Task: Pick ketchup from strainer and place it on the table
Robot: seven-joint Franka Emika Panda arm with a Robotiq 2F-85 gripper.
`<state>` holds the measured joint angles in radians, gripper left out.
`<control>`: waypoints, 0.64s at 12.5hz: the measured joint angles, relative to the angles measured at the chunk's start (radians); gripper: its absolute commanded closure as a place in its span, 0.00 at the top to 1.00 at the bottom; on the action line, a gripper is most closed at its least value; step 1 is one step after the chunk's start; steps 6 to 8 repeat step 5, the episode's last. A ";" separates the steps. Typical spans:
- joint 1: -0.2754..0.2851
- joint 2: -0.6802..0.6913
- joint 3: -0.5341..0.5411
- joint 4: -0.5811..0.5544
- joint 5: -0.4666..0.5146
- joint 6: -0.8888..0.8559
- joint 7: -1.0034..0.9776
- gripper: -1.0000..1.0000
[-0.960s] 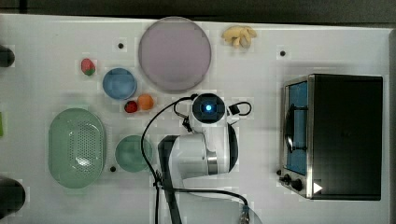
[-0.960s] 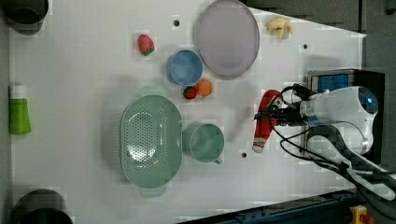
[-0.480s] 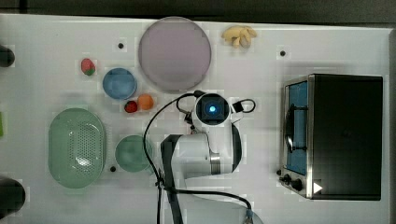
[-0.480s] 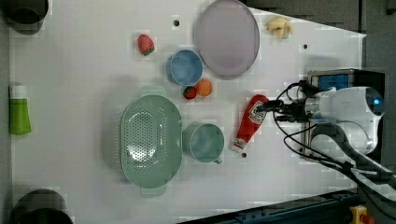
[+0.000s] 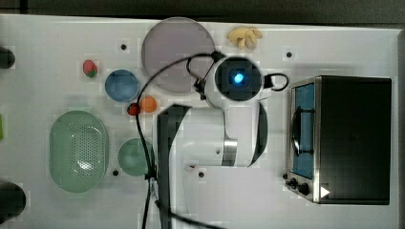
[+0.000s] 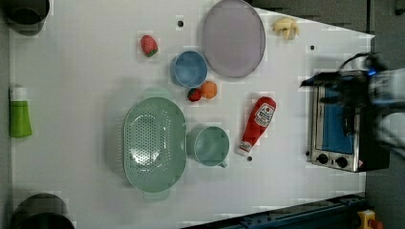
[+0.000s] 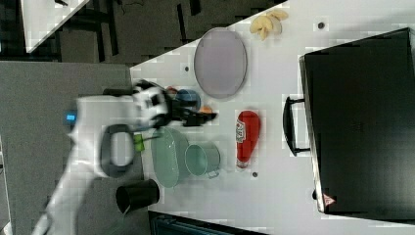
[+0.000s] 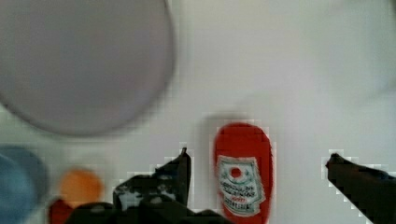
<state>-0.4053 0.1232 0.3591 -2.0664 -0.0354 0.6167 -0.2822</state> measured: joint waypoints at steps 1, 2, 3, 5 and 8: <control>0.002 -0.022 -0.002 0.068 0.035 -0.077 0.019 1.00; 0.001 -0.038 0.000 0.133 0.035 -0.151 0.041 1.00; 0.002 -0.044 0.005 0.199 0.035 -0.215 0.063 1.00; 0.008 -0.056 0.013 0.312 0.040 -0.311 0.095 1.00; 0.008 -0.056 0.013 0.312 0.040 -0.311 0.095 1.00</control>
